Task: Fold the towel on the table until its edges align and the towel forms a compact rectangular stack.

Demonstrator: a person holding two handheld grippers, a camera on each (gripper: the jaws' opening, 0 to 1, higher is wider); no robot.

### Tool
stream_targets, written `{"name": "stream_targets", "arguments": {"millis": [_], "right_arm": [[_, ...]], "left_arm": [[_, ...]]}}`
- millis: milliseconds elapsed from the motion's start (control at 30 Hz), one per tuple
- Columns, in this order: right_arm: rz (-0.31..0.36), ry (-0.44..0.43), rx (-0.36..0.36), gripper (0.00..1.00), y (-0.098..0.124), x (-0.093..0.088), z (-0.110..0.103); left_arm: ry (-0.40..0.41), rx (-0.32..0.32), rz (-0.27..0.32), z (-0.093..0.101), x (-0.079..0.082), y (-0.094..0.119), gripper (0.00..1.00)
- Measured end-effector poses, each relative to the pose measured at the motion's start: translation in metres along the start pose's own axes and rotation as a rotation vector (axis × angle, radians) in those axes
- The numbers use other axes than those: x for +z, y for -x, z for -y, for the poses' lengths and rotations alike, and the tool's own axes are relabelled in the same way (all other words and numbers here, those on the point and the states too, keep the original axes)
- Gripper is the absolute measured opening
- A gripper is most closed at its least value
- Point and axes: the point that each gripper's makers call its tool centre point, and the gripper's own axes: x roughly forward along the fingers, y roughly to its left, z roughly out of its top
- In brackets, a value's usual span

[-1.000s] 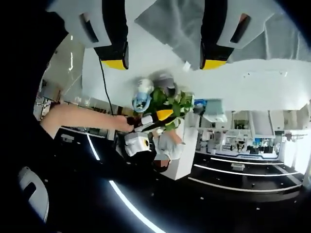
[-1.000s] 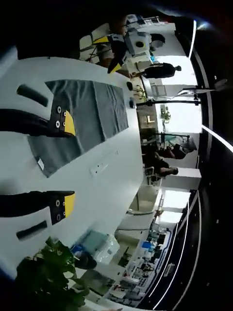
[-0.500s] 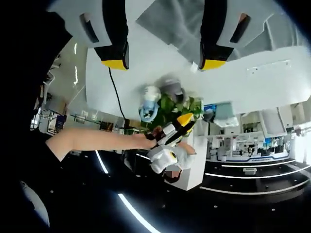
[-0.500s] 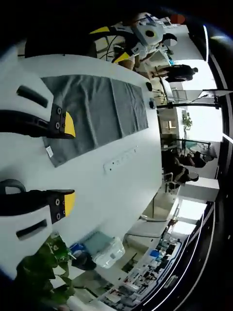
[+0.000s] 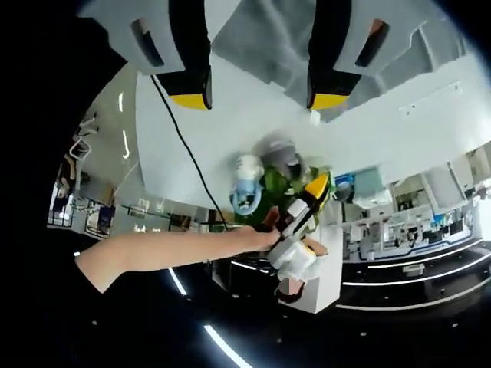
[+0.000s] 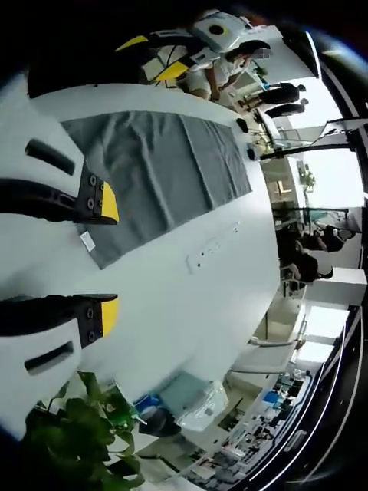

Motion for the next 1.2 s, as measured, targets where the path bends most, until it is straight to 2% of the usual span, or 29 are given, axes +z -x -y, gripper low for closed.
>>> {"name": "stream_targets", "arguments": {"millis": [100, 200, 333, 533, 700, 900, 1000, 1067, 1200], "right_arm": [[-0.035, 0.004, 0.001, 0.34, -0.009, -0.011, -0.003], [-0.068, 0.011, 0.008, 0.34, -0.018, -0.021, -0.005], [-0.102, 0.017, 0.01, 0.34, -0.028, -0.03, -0.005], [-0.12, -0.012, 0.009, 0.32, -0.045, -0.041, -0.001], [-0.149, -0.039, 0.011, 0.31, -0.061, -0.051, 0.007], [-0.215, 0.001, -0.011, 0.33, -0.079, -0.066, 0.014], [-0.27, 0.036, -0.025, 0.33, -0.084, -0.078, 0.017], [-0.274, 0.051, -0.027, 0.33, -0.088, -0.081, 0.016], [-0.271, 0.028, -0.017, 0.31, -0.097, -0.084, 0.014]], "left_arm": [[0.012, -0.031, -0.022, 0.008, -0.012, -0.004, 0.51], [-0.029, -0.057, -0.063, 0.014, -0.024, -0.012, 0.51], [-0.073, -0.069, -0.073, 0.018, -0.029, -0.025, 0.51], [-0.061, -0.131, -0.091, 0.031, -0.04, -0.041, 0.51], [-0.082, -0.15, -0.1, 0.042, -0.05, -0.049, 0.5], [-0.072, -0.196, -0.144, 0.059, -0.073, -0.056, 0.49], [-0.041, -0.202, -0.14, 0.061, -0.075, -0.06, 0.49], [-0.03, -0.204, -0.138, 0.06, -0.078, -0.064, 0.48], [-0.045, -0.21, -0.158, 0.057, -0.086, -0.076, 0.45]]}}
